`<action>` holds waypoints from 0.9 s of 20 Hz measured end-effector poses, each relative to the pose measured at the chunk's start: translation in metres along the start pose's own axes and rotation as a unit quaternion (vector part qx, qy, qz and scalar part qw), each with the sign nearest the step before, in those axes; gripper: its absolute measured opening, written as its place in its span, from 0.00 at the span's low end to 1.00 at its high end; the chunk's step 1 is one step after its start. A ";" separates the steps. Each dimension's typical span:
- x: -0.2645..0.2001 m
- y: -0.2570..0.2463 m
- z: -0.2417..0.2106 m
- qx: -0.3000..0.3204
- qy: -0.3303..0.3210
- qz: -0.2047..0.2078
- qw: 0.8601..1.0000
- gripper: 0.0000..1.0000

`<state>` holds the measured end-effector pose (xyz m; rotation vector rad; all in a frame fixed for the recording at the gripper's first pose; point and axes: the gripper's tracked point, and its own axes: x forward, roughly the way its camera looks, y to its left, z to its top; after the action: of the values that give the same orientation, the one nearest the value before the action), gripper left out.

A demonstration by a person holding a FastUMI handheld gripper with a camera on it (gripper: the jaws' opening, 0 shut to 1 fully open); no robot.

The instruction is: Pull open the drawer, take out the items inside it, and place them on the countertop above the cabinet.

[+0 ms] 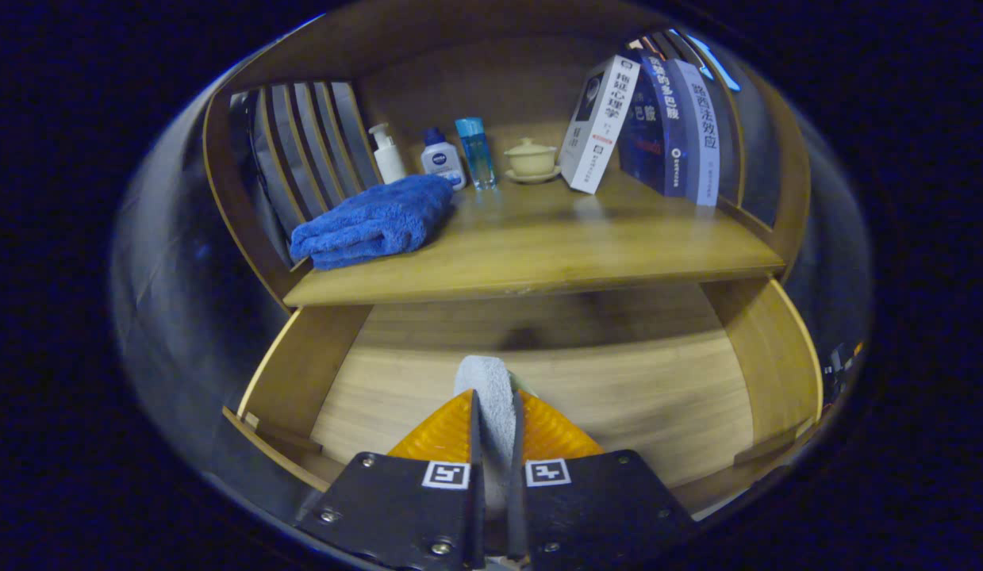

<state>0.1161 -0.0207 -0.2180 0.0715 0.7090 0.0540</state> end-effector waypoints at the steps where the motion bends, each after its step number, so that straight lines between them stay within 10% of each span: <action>1: -0.005 0.000 0.005 -0.001 -0.007 -0.008 1.000 0.11; 10: -0.052 -0.015 0.100 -0.039 -0.084 -0.173 0.981 0.11; 18: 0.002 -0.041 0.171 -0.125 -0.077 -0.288 0.946 0.11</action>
<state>0.2300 -0.0696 -0.0939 -0.3726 0.5386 -0.4194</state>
